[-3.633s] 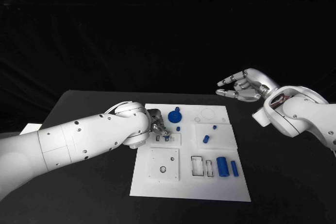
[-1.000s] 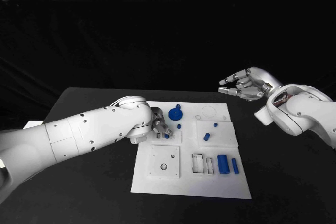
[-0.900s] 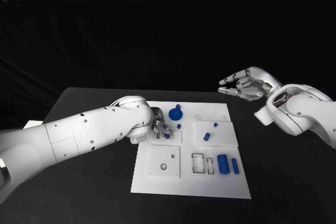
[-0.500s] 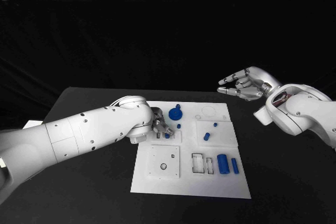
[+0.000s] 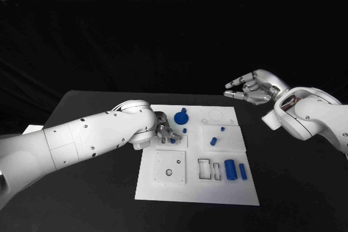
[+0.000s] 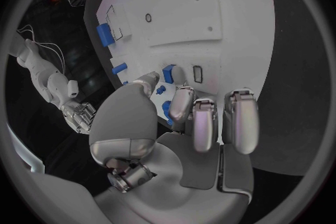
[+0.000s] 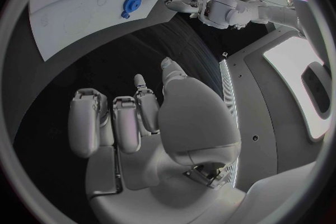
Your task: Assemble the parts on the task board
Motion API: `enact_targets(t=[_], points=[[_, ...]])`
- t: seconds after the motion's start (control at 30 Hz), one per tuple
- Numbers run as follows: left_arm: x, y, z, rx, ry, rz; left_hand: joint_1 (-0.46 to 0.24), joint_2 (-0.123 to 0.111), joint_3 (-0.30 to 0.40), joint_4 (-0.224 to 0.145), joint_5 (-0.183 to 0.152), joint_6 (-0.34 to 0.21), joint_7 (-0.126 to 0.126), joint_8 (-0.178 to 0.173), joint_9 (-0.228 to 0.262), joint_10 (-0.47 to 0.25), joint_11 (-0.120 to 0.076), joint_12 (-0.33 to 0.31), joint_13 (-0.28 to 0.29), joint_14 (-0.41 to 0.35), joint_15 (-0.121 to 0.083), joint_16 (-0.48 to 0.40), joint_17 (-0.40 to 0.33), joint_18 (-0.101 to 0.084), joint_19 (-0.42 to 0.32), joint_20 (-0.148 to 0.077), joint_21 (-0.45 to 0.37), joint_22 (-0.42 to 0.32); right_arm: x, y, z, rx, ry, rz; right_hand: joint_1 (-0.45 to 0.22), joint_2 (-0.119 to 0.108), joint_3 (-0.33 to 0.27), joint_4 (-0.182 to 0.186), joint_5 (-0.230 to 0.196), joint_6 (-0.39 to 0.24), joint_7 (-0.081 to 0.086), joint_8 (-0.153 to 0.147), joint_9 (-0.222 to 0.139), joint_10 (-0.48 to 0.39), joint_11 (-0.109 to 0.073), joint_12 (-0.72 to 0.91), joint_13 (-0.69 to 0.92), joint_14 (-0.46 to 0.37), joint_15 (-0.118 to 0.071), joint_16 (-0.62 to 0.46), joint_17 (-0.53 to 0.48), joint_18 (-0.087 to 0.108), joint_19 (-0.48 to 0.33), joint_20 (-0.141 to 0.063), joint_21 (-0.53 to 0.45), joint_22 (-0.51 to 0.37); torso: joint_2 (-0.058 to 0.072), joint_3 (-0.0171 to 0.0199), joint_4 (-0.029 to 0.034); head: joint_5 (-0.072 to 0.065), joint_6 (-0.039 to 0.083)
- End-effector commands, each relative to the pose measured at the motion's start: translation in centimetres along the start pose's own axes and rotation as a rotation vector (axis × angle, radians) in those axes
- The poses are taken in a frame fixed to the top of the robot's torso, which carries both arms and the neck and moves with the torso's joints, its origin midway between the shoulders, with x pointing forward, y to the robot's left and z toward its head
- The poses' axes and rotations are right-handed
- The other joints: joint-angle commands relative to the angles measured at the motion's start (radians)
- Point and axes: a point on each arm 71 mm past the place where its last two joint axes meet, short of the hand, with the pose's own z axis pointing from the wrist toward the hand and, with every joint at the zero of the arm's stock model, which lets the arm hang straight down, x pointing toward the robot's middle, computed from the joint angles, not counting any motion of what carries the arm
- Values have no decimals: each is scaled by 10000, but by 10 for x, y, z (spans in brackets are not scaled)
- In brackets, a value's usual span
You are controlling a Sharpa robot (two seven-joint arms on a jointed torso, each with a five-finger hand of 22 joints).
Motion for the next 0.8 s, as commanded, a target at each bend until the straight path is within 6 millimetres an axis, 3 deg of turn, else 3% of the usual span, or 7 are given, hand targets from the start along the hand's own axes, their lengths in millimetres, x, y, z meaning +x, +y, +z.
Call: enact_targets(t=[0.03, 0.17, 0.33, 0.57, 0.8], points=[[1, 5, -2, -510, 12, -177, -31, 122, -274, 2, -52, 82, -6, -71, 16, 59, 11, 0, -7, 1054, -62, 30, 2631, -191, 616, -73, 15, 1361, 2, 0, 0, -26, 186, -6, -56, -14, -43, 1, -21, -23, -40, 33, 14, -81, -3, -66, 748, 706, -31, -51, 1098, 97, -65, -7, -33, -17, 5, -5, 3, -7, -4], [-5, 7, -7, -344, -89, -351, -45, 153, -686, 0, -53, 31, 2, -86, 35, 2, 14, -84, -90, 1054, -67, 30, 2631, -167, 578, -81, -54, 1255, 1, -1, 0, -7, 185, -15, -56, -14, -43, 1, -21, -23, -40, 33, 14, -81, -3, -66, 748, 706, -31, -51, 1098, 97, -65, -7, -33, -17, -1, -3, 1, -15, 20], [-19, 9, -17, -15, 83, -792, 295, 205, -1318, 2, -32, -339, 104, -167, 69, -377, 100, -565, -612, 1054, -32, 30, 2631, -74, 416, -63, -340, 819, 1, -3, 0, 35, 173, -32, -56, -14, -43, 1, -21, -23, -40, 33, 14, -81, -3, -66, 748, 706, -31, -51, 1098, 97, -65, -7, -33, -17, 1, 4, 14, -42, 34], [-58, 13, -29, 233, 120, -823, 925, 416, -2124, -3, -20, -1177, 549, -1035, -609, -909, 457, -1141, -1285, 1054, 267, 30, 2631, -2, 277, 185, -606, 460, 2, -6, 2, 90, 191, -35, -65, -8, -58, 2, -35, -26, -39, 32, 13, -82, -3, -63, 749, 704, -31, -55, 1094, 99, -70, -7, -42, -27, 7, 14, 3, 17, 55], [-95, 19, -25, -40, -292, -236, 1188, 599, -2406, -6, -17, -1134, 623, -1269, -964, -920, 534, -1102, -1304, 1054, 338, 30, 2631, 30, 242, 276, -700, 341, 4, -6, 3, 96, 212, -24, -65, -8, -58, 2, -35, -26, -39, 32, 13, -82, -3, -63, 749, 704, -31, -55, 1094, 99, -70, -7, -42, -27, 26, 3, -14, 37, 97]])
